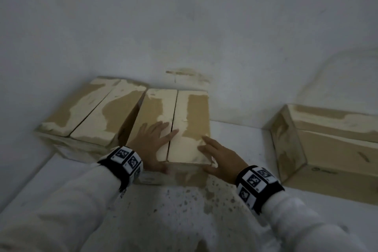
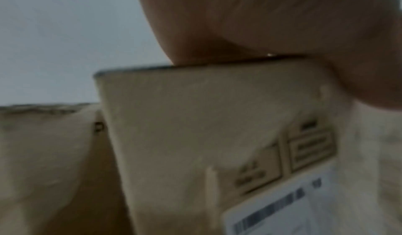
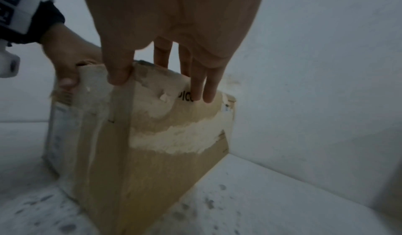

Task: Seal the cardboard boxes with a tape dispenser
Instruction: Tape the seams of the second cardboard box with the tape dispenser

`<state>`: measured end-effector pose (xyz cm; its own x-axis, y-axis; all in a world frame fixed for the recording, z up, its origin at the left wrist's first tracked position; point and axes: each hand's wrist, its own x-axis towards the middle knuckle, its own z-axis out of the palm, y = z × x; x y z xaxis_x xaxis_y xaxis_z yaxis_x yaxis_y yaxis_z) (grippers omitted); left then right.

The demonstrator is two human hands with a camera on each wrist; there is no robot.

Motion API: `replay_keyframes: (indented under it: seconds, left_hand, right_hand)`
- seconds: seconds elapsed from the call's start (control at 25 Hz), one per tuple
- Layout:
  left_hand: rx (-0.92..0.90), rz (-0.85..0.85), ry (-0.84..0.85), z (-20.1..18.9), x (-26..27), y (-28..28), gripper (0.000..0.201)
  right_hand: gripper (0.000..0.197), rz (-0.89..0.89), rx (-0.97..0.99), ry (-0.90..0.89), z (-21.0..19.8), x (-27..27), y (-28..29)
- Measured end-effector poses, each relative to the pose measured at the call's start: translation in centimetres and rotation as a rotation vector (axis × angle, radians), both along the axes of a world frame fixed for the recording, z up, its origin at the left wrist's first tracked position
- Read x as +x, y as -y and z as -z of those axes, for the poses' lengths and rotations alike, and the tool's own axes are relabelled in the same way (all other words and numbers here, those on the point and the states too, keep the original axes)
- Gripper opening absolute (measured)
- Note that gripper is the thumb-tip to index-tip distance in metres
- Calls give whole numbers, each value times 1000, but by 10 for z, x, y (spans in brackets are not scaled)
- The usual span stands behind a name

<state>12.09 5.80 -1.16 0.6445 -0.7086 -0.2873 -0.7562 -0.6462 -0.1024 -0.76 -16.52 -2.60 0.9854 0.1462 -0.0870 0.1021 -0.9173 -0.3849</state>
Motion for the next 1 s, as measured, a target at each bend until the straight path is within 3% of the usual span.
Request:
replay_keyframes:
  seconds: [0.16, 0.32, 0.48, 0.6, 0.76, 0.88, 1.0]
  left_hand:
    - [6, 113, -81, 16, -25, 36, 104]
    - [-6, 28, -48, 21, -52, 55, 113]
    - [-51, -84, -44, 24, -84, 74, 104]
    - [-83, -163, -48, 24, -112, 94, 97]
    - [-122, -212, -20, 23, -153, 120, 94]
    - [-133, -248, -29, 24, -187, 143, 91]
    - [-147, -294, -26, 27, -218, 165, 90]
  right_hand:
    - [53, 76, -20, -2, -2, -24, 29]
    - [55, 163, -3, 56, -1, -56, 52]
    - [55, 449, 88, -202, 13, -123, 129]
    - [51, 536, -72, -442, 27, -180, 183]
    - [63, 366, -307, -660, 56, -222, 211]
    - [62, 203, -449, -638, 75, -232, 203]
    - [65, 104, -458, -552, 83, -237, 197]
